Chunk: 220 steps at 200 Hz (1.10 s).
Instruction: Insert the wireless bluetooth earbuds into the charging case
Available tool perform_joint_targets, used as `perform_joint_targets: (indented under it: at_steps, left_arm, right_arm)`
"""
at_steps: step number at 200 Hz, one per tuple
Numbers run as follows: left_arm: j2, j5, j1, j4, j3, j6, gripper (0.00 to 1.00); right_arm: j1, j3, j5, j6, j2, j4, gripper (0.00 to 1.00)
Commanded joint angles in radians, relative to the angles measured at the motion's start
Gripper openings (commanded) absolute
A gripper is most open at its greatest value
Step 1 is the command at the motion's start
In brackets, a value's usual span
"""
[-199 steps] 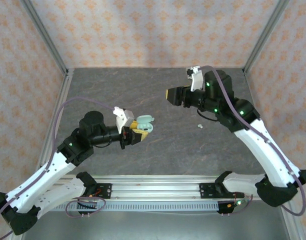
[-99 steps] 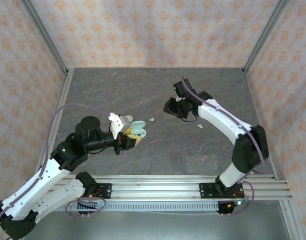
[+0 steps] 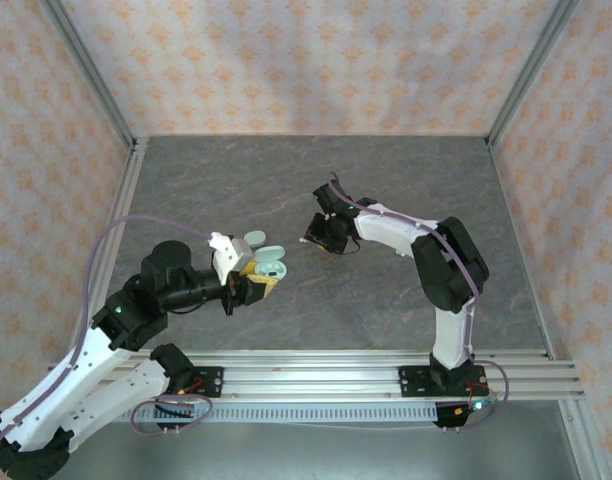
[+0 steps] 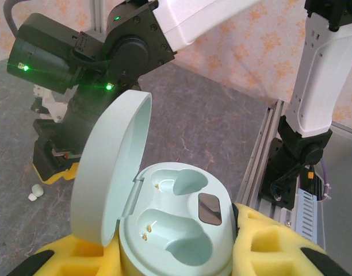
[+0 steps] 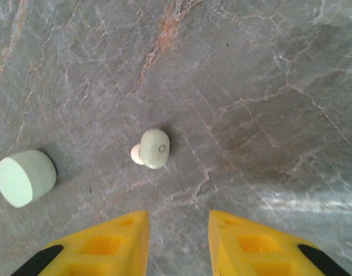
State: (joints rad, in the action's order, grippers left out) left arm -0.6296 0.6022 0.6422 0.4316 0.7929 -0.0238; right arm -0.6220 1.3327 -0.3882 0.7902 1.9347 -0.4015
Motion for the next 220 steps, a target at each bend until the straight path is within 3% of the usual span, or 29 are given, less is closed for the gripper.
perform_joint_targets:
  at_steps: [1,110,220]
  left_arm:
    - [0.017,-0.022,0.003,-0.031,-0.012,0.012,0.16]
    - [0.068,-0.054,0.002,-0.006,-0.040,-0.005,0.17]
    - [0.085,-0.070,0.002,0.009,-0.046,-0.016,0.17]
  right_arm:
    - [-0.007,0.047,0.034,0.036,0.030,0.035,0.35]
    - [-0.008,0.134,0.043,0.024,0.157,0.020,0.34]
    - [-0.010,0.186,0.058,-0.080,0.158,-0.074,0.09]
